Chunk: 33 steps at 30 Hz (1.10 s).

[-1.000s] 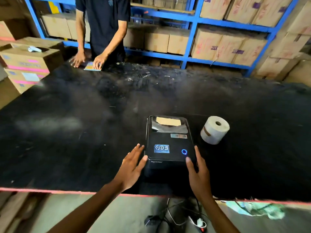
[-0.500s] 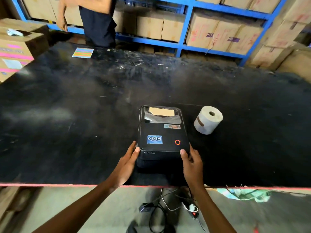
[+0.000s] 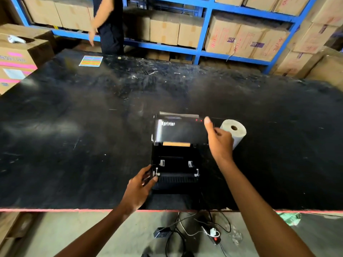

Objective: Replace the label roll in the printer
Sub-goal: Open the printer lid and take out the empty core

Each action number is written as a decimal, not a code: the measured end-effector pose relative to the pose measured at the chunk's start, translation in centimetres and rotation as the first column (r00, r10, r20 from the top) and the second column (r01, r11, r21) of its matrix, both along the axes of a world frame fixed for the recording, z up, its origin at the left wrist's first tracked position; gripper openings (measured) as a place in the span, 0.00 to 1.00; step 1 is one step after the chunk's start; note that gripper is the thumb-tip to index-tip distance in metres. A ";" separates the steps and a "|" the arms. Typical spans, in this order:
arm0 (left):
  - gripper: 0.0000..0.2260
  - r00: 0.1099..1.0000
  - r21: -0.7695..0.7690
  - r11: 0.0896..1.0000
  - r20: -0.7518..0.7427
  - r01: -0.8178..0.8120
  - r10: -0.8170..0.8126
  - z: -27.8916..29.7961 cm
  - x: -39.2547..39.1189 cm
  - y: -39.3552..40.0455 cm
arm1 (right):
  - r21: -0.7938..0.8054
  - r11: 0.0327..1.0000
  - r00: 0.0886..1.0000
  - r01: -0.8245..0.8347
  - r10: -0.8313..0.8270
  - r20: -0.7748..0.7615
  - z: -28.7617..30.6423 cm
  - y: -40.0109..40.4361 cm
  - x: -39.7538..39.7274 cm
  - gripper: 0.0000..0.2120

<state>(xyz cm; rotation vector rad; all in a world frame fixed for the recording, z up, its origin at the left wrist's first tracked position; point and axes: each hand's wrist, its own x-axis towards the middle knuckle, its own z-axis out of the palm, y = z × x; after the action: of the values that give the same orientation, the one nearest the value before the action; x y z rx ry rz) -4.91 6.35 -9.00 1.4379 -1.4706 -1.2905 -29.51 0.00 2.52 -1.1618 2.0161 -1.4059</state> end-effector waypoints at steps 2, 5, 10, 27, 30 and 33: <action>0.23 1.000 0.024 1.000 -0.003 0.019 -0.018 -0.1 0.2 -0.2 | 0.053 0.997 0.997 0.052 -0.054 0.048 2.1 -2.2 0.1 0.36; 0.23 1.000 0.044 0.999 -0.013 0.013 -0.012 -0.2 0.3 -0.4 | 0.033 0.997 0.990 0.064 -0.067 0.126 4.1 -4.5 -0.1 0.31; 0.24 1.000 0.058 0.998 -0.014 0.015 -0.014 -0.1 0.5 -0.5 | -0.074 0.997 0.966 -0.014 0.033 0.257 4.6 -6.1 -0.5 0.27; 0.26 0.902 -0.340 0.937 0.425 0.082 0.075 5.8 -1.4 -10.8 | 0.114 0.962 0.966 -0.249 0.255 -0.036 -4.5 -2.8 -1.9 0.19; 0.29 0.726 -0.304 0.899 0.687 0.315 -0.022 5.6 -3.1 -13.0 | 0.283 0.892 0.880 -0.352 0.418 -0.224 -6.0 -2.3 -2.1 0.25; 0.20 0.735 -0.304 0.900 0.678 0.312 -0.026 5.3 -3.6 -14.1 | 0.376 0.856 0.806 -0.356 0.485 -0.340 -6.4 -2.8 -2.1 0.25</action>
<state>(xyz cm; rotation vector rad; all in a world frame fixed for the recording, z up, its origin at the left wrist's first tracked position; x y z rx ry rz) -8.50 -7.77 -3.70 1.5679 -2.2321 -0.4921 -31.57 -2.77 -3.85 -1.7544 1.9617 -0.6360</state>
